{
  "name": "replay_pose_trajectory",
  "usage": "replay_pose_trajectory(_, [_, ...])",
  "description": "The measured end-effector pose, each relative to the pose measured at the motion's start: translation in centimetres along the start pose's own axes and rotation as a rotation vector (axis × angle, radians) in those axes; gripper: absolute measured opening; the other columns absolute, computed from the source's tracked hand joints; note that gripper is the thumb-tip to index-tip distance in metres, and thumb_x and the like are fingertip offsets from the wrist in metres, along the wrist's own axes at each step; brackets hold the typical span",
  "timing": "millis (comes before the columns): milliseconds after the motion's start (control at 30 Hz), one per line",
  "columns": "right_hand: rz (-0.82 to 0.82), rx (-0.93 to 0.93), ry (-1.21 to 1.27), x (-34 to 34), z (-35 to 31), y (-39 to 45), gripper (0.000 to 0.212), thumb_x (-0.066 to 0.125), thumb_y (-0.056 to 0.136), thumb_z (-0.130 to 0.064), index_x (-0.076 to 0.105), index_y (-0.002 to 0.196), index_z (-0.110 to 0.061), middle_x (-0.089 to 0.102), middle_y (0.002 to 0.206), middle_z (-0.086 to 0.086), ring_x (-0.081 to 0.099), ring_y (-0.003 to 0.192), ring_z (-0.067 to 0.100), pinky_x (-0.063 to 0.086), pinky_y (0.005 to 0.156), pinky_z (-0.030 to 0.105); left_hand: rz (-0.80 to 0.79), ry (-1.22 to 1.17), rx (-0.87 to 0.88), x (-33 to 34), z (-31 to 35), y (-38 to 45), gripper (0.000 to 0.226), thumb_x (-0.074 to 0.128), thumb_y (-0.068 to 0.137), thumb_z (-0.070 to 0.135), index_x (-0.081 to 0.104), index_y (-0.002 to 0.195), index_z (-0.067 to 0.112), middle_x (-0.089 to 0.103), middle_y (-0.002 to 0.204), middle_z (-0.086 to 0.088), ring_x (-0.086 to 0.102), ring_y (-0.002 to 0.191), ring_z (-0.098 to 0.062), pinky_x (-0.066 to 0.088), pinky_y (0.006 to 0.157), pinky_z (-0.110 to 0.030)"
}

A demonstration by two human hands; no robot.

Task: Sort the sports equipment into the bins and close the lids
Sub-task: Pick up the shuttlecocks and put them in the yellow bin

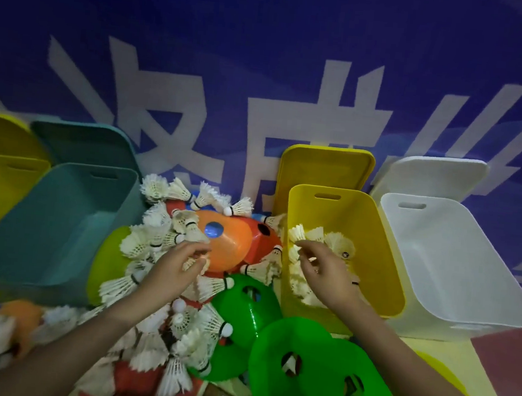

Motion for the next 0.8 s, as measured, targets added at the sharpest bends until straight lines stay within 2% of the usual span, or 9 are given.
replay_pose_trajectory(100, [-0.072,-0.082,0.081,3.6,-4.6,-0.4,0.029,0.055,0.093,-0.015,0.061,0.122,-0.018,0.063,0.111,-0.005,0.06,0.095,0.008,0.048,0.079,0.02,-0.068,0.063,0.009,-1.2,-1.2,-2.6,0.026,0.055,0.096,0.023,0.059,0.117,0.037,0.054,0.118,0.02,0.048,0.113,0.01,0.039,0.091,-0.01])
replay_pose_trajectory(200, [-0.268,-0.111,0.055,8.8,-7.4,-2.3,0.032,0.055,0.093,-0.022,0.058,0.125,-0.02,0.062,0.111,-0.004,0.057,0.097,0.006,0.047,0.082,0.023,-0.104,0.153,0.011,-2.2,-2.5,-4.5,0.025,0.053,0.096,0.031,0.057,0.12,0.036,0.051,0.117,0.023,0.047,0.113,0.008,0.039,0.092,-0.013])
replay_pose_trajectory(333, [-0.445,0.011,0.047,15.0,-8.0,-6.6,0.045,0.062,0.09,-0.037,0.051,0.132,-0.024,0.056,0.106,-0.008,0.055,0.095,0.006,0.048,0.083,0.027,-0.189,0.236,0.042,-3.2,-4.3,-7.1,0.041,0.04,0.088,0.06,0.054,0.122,0.042,0.048,0.118,0.026,0.045,0.111,0.009,0.04,0.09,-0.015])
replay_pose_trajectory(400, [-0.463,0.053,0.03,16.9,-7.4,-8.6,0.058,0.067,0.085,-0.041,0.047,0.137,-0.026,0.053,0.108,-0.011,0.055,0.095,0.007,0.048,0.084,0.028,-0.217,0.249,0.056,-3.2,-4.8,-8.5,0.041,0.036,0.083,0.069,0.052,0.115,0.049,0.048,0.112,0.027,0.051,0.101,0.006,0.044,0.084,-0.019])
replay_pose_trajectory(500, [-0.515,0.146,-0.029,19.6,-6.2,-11.0,0.081,0.071,0.076,-0.053,0.033,0.144,-0.034,0.05,0.132,-0.008,0.052,0.117,0.012,0.044,0.096,0.028,-0.25,0.252,0.031,-2.5,-5.7,-10.8,0.032,0.043,0.084,0.066,0.051,0.111,0.052,0.049,0.101,0.027,0.055,0.084,0.0,0.047,0.075,-0.021])
replay_pose_trajectory(600, [-0.531,0.226,-0.051,21.7,-5.3,-12.2,0.095,0.072,0.07,-0.053,0.021,0.148,-0.037,0.045,0.143,-0.006,0.047,0.127,0.015,0.044,0.1,0.033,-0.343,0.368,0.076,-1.0,-6.6,-12.3,0.039,0.051,0.089,0.056,0.054,0.125,0.041,0.049,0.111,0.026,0.049,0.097,0.007,0.042,0.08,-0.014])
replay_pose_trajectory(700, [-0.447,0.237,-0.055,22.3,-5.7,-12.3,0.095,0.071,0.072,-0.047,0.018,0.15,-0.034,0.046,0.143,-0.004,0.048,0.126,0.018,0.045,0.096,0.03,-0.423,0.544,0.187,0.3,-7.7,-12.9,0.054,0.039,0.086,0.062,0.05,0.132,0.035,0.051,0.126,0.017,0.044,0.115,-0.003,0.041,0.089,-0.022])
replay_pose_trajectory(800, [-0.339,0.256,-0.01,22.1,-6.3,-12.1,0.086,0.069,0.077,-0.047,0.023,0.148,-0.033,0.051,0.14,-0.008,0.051,0.124,0.015,0.046,0.09,0.027,-0.455,0.621,0.284,1.3,-8.5,-12.7,0.055,0.029,0.086,0.057,0.057,0.125,0.03,0.059,0.121,0.013,0.049,0.113,-0.01,0.041,0.09,-0.028])
Point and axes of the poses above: each hand's wrist, its own y-axis towards the middle knuckle, its own x-axis out of the palm, z = x × y, the point moved 7 cm from there along y, towards the middle knuckle
